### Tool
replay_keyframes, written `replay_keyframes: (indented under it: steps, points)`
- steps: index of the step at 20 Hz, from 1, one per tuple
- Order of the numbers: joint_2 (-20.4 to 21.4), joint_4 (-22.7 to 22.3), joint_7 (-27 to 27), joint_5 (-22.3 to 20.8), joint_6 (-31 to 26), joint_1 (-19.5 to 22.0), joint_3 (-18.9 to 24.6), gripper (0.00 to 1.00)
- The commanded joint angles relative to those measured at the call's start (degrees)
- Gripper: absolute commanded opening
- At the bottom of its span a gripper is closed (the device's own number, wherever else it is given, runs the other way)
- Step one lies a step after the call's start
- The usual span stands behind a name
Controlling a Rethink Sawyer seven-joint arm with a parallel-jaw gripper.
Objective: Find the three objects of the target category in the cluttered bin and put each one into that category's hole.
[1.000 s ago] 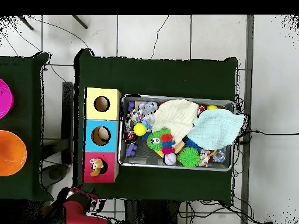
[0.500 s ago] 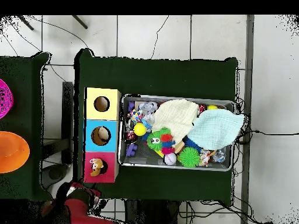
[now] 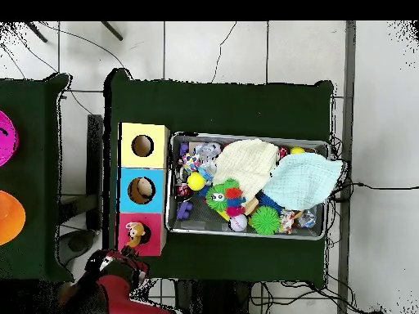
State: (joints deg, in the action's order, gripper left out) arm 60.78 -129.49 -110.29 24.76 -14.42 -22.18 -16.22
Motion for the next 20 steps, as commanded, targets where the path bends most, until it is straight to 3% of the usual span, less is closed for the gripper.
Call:
replay_keyframes:
  steps: [1, 2, 8, 20]
  points:
    - [-4.05, 1.00, -11.63, -1.53, 3.41, -1.01, -0.91, 0.00]
    - [-4.78, 1.69, -11.97, -1.69, 3.55, -1.99, -1.98, 0.00]
    - [-4.70, -2.33, -10.32, -2.04, 9.25, 3.66, 4.43, 0.00]
    - [-10.20, -5.53, -11.78, -6.75, 20.10, 12.80, 15.14, 0.00]
